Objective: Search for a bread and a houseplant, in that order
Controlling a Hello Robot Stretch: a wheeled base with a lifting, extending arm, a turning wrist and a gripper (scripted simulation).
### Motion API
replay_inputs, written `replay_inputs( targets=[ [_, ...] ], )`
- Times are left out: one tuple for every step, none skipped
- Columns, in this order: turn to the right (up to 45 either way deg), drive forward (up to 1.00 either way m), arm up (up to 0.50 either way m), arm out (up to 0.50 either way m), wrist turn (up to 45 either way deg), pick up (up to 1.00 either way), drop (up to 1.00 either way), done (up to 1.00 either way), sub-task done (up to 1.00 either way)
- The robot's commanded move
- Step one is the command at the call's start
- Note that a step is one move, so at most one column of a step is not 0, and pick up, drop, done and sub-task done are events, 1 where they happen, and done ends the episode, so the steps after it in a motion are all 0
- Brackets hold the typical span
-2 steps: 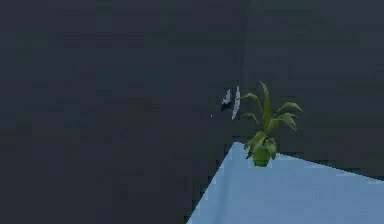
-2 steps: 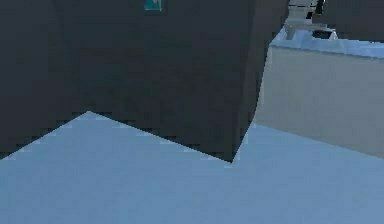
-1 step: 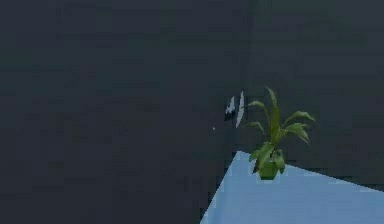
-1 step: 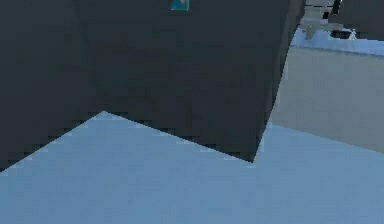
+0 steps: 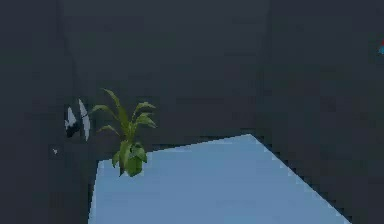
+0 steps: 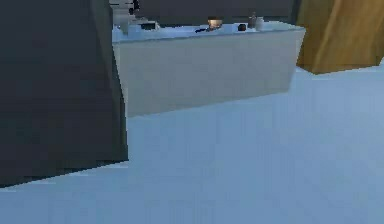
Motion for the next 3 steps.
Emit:
replay_inputs(
  targets=[
    [45.0, 0.0, 0.0, 0.0, 0.0, 0.0, 0.0, 0.0, 0.0],
    [27.0, 0.0, 0.0, 0.0, 0.0, 0.0, 0.0, 0.0, 0.0],
    [0.0, 0.05, 0.0, 0.0, 0.0, 0.0, 0.0, 0.0, 0.0]
  ],
)
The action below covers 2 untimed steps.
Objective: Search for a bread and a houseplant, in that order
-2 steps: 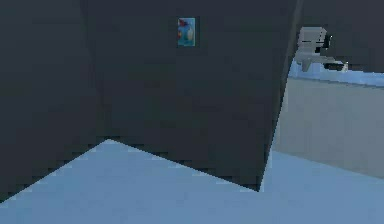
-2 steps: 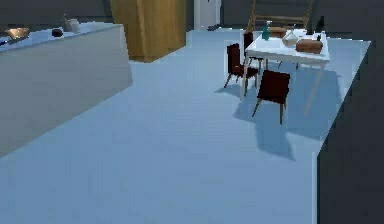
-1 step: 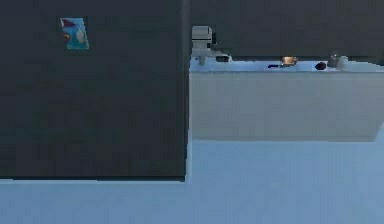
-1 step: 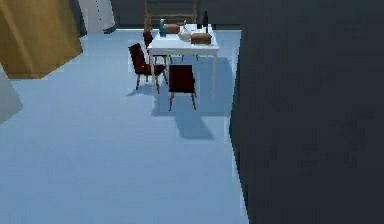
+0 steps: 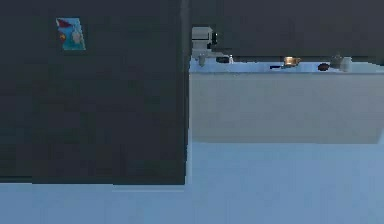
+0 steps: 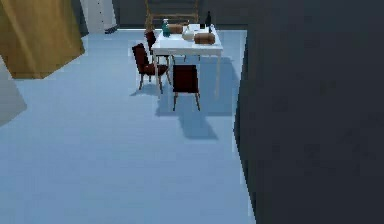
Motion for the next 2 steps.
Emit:
replay_inputs(
  targets=[
    [-45.0, 0.0, 0.0, 0.0, 0.0, 0.0, 0.0, 0.0, 0.0],
    [-42.0, 0.0, 0.0, 0.0, 0.0, 0.0, 0.0, 0.0, 0.0]
  ],
)
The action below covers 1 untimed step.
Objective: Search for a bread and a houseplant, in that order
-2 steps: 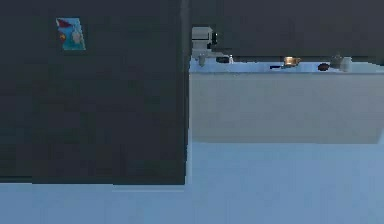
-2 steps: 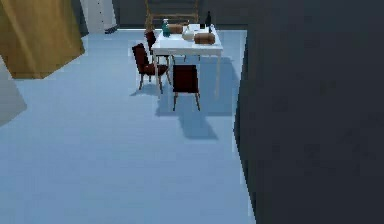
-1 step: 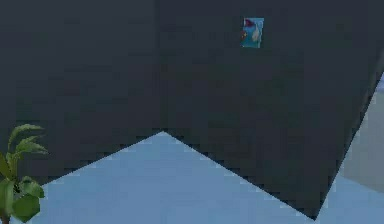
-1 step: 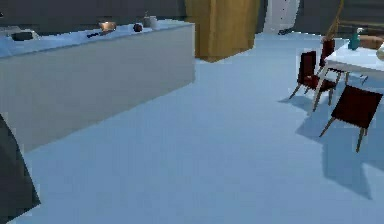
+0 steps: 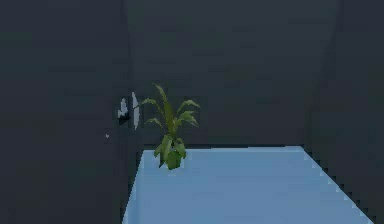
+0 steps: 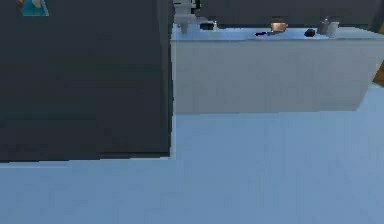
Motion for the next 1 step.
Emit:
replay_inputs(
  targets=[
    [0.0, 0.55, 0.0, 0.0, 0.0, 0.0, 0.0, 0.0, 0.0]
  ],
)
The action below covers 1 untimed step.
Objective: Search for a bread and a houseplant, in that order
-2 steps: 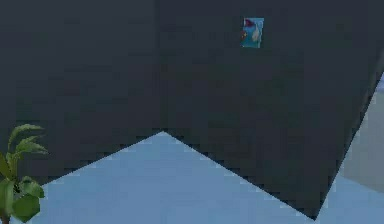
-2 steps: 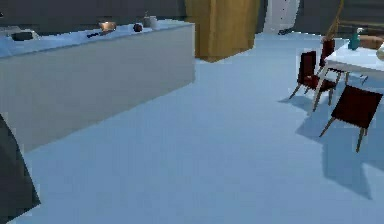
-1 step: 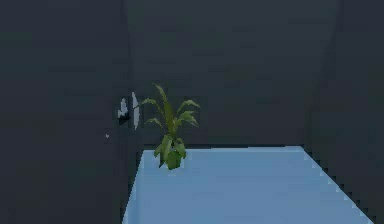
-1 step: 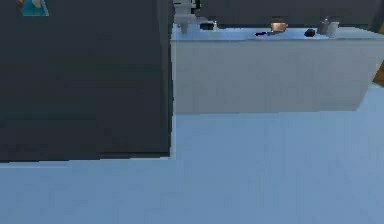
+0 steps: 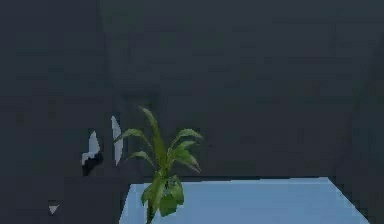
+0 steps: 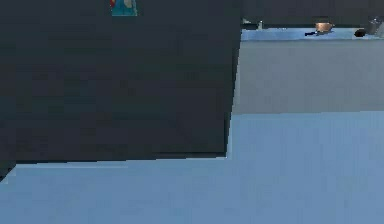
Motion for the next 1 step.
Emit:
replay_inputs(
  targets=[
    [0.0, 0.0, 0.0, 0.0, 0.0, 0.0, 0.0, 1.0, 0.0]
  ],
)
